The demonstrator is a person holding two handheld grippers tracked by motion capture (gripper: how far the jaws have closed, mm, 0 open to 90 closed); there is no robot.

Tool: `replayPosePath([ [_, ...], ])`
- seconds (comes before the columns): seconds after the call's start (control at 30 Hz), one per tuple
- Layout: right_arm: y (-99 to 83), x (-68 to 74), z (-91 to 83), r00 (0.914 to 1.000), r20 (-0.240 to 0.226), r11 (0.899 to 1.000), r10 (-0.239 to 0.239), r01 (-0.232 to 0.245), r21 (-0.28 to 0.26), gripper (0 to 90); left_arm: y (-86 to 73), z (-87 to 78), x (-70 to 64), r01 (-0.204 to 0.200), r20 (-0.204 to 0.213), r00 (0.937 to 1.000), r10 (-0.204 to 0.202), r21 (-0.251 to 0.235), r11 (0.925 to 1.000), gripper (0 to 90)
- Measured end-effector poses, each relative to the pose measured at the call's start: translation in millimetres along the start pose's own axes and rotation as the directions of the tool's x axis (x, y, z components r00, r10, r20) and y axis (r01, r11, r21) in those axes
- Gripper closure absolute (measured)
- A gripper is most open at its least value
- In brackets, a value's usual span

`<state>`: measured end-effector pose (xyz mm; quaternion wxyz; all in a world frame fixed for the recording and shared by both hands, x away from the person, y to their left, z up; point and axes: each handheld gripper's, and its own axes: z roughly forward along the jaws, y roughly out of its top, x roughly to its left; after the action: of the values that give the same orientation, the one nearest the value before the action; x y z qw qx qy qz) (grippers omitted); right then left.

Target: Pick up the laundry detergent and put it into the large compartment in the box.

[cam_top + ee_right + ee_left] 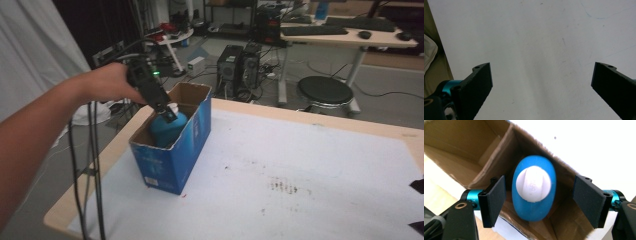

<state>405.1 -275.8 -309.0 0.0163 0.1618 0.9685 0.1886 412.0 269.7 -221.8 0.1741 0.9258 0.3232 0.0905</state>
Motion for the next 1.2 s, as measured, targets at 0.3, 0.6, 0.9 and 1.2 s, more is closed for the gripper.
replayPosePath([
  [0.3, -1.9, 4.3, -5.3, 0.9999, 0.011, 1.000, -0.003, 0.003, -0.014, 2.6, 13.0, -37.8, -18.9, -0.001, -0.026, 0.9997, -0.001, -0.092, 0.9958, 20.6],
  [0.6, -0.2, 9.5, -10.1, 0.9997, 0.025, 1.000, -0.001, 0.002, -0.026, 2.5, 41.1, -41.6, -52.7, -0.099, -0.004, 0.9951, 0.099, -0.098, 0.9903, 20.5],
  [0.9, 0.7, 14.5, -14.7, 0.9990, 0.044, 0.999, -0.003, 0.005, -0.051, 2.5, 74.6, -19.5, -84.7, -0.190, 0.068, 0.9775, 0.200, -0.125, 0.9737, 20.6],
  [1.2, 7.4, 22.9, -15.5, 0.9986, 0.050, 0.998, -0.016, 0.019, -0.056, 2.5, 103.6, 21.6, -107.5, -0.295, 0.075, 0.9516, 0.298, -0.057, 0.9539, 2.2],
])
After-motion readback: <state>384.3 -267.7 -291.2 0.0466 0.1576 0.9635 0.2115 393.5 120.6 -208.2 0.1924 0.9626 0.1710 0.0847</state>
